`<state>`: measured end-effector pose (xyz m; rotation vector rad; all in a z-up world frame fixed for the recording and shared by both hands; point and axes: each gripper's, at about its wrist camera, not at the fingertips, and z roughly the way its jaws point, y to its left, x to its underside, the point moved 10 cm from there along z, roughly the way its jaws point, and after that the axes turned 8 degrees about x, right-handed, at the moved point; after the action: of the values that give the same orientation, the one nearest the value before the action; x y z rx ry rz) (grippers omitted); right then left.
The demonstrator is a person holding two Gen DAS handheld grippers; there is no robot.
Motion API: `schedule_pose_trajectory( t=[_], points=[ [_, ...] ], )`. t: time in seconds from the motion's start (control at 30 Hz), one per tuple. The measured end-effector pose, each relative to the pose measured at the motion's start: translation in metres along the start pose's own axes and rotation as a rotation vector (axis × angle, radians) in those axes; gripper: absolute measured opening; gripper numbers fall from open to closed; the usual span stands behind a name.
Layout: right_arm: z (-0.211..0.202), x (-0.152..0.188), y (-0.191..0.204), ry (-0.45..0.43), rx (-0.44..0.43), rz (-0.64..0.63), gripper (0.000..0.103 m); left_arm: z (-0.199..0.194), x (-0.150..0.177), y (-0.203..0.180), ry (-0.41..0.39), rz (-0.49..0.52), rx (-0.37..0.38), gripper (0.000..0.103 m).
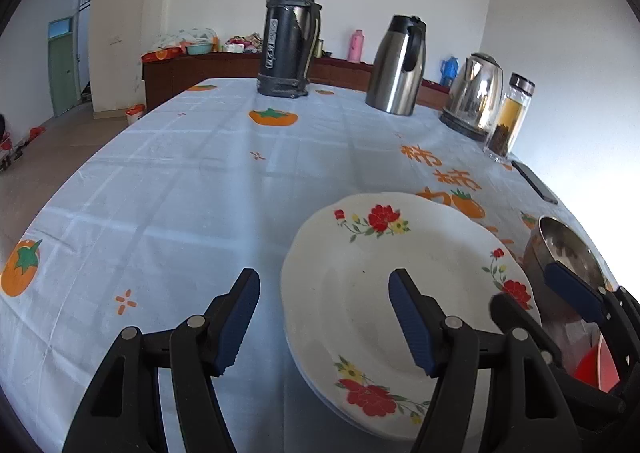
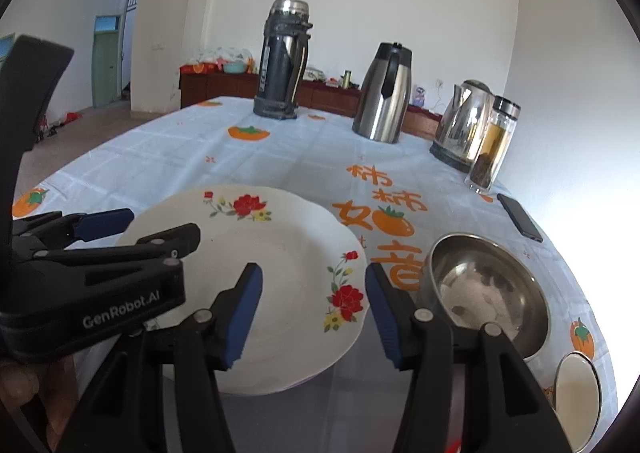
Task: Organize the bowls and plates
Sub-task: 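Move both grippers to the rim of the pink plastic bowl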
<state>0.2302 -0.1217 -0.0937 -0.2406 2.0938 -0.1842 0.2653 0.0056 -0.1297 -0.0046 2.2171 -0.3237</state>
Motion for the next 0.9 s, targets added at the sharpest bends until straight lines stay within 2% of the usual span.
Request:
schedule_pose_trajectory(
  t=[0.2,0.27,0.37,0.5,0.57,0.73,0.87,0.9],
  points=[
    [-0.030,0.002,-0.016,-0.043,-0.059,0.039,0.050,-0.014,0.001,0.006,-0.036,-0.014,-0.042,0.069],
    [-0.046,0.003,-0.029,-0.065,-0.092,0.062,0.040,-0.022,0.006,0.004,-0.043,-0.006,-0.062,0.069],
    [-0.070,0.011,-0.060,-0.074,-0.093,0.095,0.033,-0.041,0.016,-0.009,-0.048,0.013,-0.086,0.069],
    [-0.095,0.032,-0.101,-0.066,-0.061,0.119,0.032,-0.066,0.025,-0.050,-0.059,0.074,-0.035,0.069],
    [-0.101,0.048,-0.122,-0.033,-0.041,0.140,0.027,-0.072,0.029,-0.073,-0.052,0.114,-0.010,0.069],
    [-0.110,0.085,-0.161,0.054,-0.005,0.193,0.023,-0.076,0.045,-0.130,-0.001,0.181,0.084,0.069],
    [-0.112,0.099,-0.175,0.084,0.012,0.212,0.019,-0.081,0.060,-0.173,0.019,0.241,0.154,0.056],
    [-0.112,0.102,-0.177,0.093,0.009,0.218,0.019,-0.082,0.063,-0.181,0.028,0.249,0.172,0.056]
  ],
)
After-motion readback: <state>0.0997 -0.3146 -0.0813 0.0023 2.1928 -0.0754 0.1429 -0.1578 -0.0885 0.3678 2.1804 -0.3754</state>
